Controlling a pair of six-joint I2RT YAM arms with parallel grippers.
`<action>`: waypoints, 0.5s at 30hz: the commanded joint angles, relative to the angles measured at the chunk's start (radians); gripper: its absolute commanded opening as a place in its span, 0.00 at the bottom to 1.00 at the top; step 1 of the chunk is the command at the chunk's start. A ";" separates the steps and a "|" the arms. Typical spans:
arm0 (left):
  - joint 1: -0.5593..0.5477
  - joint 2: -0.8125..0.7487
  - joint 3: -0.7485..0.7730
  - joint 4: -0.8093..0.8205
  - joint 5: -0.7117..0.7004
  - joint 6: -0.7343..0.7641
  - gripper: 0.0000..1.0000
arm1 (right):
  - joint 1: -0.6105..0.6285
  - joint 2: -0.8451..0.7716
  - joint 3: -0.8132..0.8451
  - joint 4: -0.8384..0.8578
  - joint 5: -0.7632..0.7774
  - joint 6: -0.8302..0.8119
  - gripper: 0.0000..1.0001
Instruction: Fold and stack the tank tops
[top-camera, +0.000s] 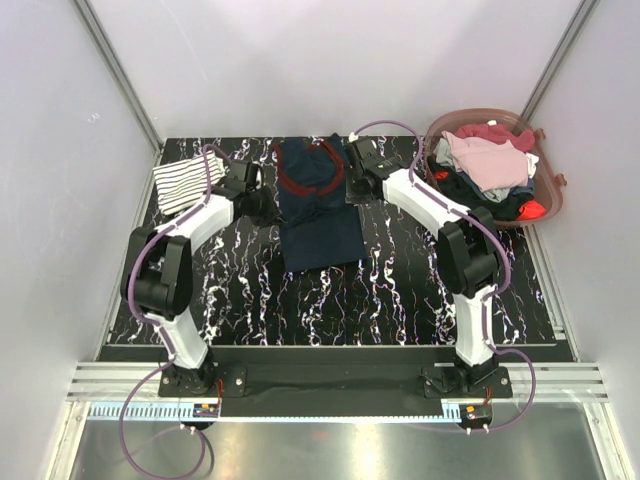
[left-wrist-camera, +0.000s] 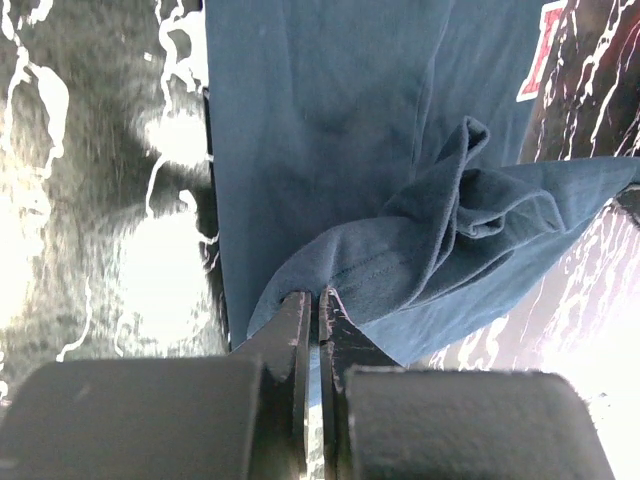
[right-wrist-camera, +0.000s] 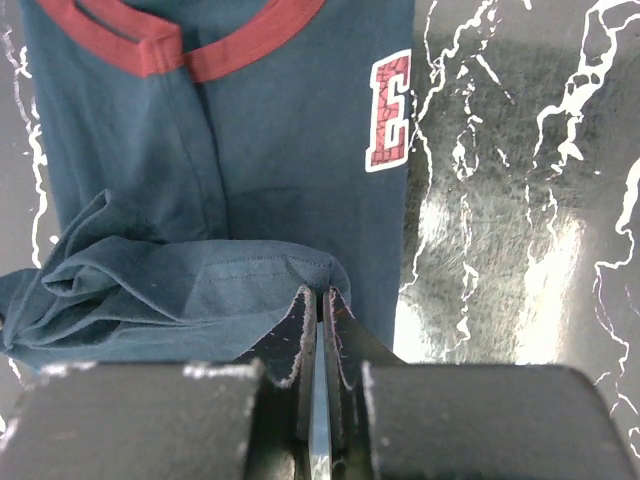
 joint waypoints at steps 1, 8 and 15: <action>0.006 0.028 0.065 0.046 0.042 0.013 0.00 | -0.014 0.029 0.054 0.018 0.029 -0.018 0.04; 0.011 0.085 0.134 0.026 0.039 0.016 0.00 | -0.022 0.061 0.083 0.019 0.027 -0.022 0.04; 0.032 0.120 0.162 0.028 0.059 -0.002 0.00 | -0.025 0.118 0.130 0.012 0.050 -0.029 0.05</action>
